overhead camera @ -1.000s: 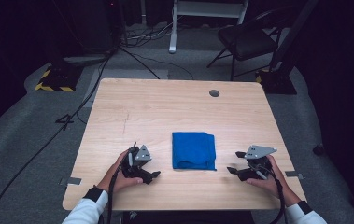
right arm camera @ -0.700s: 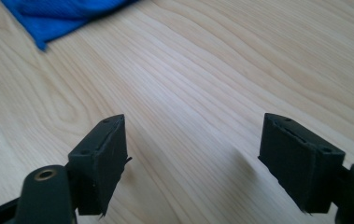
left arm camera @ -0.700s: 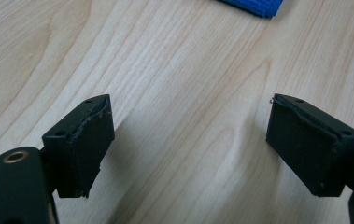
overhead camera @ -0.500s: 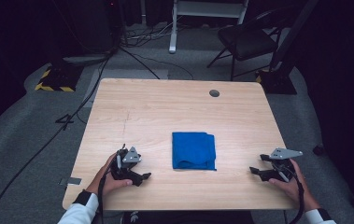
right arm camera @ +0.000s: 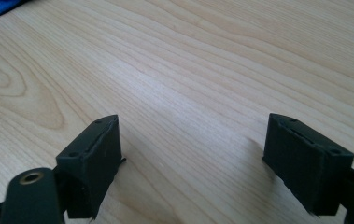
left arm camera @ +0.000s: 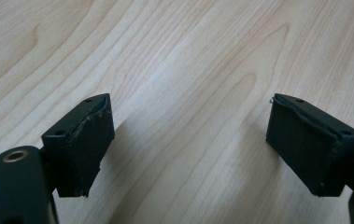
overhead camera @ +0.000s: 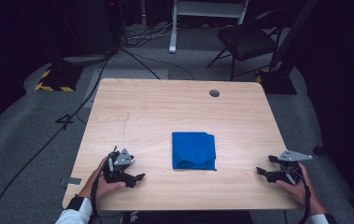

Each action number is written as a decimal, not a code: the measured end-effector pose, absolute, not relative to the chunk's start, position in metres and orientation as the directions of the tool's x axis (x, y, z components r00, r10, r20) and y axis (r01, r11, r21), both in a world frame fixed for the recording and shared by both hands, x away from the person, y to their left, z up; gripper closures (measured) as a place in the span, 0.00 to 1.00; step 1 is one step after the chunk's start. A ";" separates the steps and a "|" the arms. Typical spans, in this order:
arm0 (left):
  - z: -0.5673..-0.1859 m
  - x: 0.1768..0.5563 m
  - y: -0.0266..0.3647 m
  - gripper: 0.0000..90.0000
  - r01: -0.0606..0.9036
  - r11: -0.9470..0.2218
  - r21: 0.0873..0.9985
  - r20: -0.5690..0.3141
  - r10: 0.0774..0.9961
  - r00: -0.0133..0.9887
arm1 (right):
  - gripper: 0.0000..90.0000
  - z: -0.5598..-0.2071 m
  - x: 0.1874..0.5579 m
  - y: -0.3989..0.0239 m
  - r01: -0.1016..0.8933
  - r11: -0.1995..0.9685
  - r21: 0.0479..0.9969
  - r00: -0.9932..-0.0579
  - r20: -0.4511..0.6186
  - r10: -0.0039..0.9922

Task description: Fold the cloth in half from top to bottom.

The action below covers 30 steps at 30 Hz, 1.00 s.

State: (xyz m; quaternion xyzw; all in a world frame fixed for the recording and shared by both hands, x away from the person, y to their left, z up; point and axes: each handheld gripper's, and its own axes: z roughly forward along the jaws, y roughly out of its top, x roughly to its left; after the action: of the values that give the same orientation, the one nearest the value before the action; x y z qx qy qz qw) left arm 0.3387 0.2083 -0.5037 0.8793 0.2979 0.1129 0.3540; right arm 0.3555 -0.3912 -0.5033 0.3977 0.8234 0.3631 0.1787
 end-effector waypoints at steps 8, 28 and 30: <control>-0.504 0.333 0.218 0.17 0.463 -0.557 0.690 -0.012 0.630 0.776 | 0.22 -0.503 0.348 -0.398 0.541 0.399 0.740 -0.591 -0.002 0.807; -0.504 0.330 0.221 0.17 0.477 -0.544 0.690 -0.015 0.649 0.761 | 0.21 -0.503 0.350 -0.397 0.543 0.398 0.739 -0.590 -0.002 0.808; -0.504 0.330 0.221 0.17 0.477 -0.544 0.690 -0.015 0.649 0.761 | 0.21 -0.503 0.350 -0.397 0.543 0.398 0.740 -0.590 -0.002 0.807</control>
State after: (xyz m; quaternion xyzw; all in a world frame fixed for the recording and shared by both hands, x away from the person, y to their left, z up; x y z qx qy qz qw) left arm 0.3303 0.2208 -0.5038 0.8701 0.3236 0.1221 0.3513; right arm 0.3497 -0.3975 -0.5034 0.4138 0.8157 0.3601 0.1838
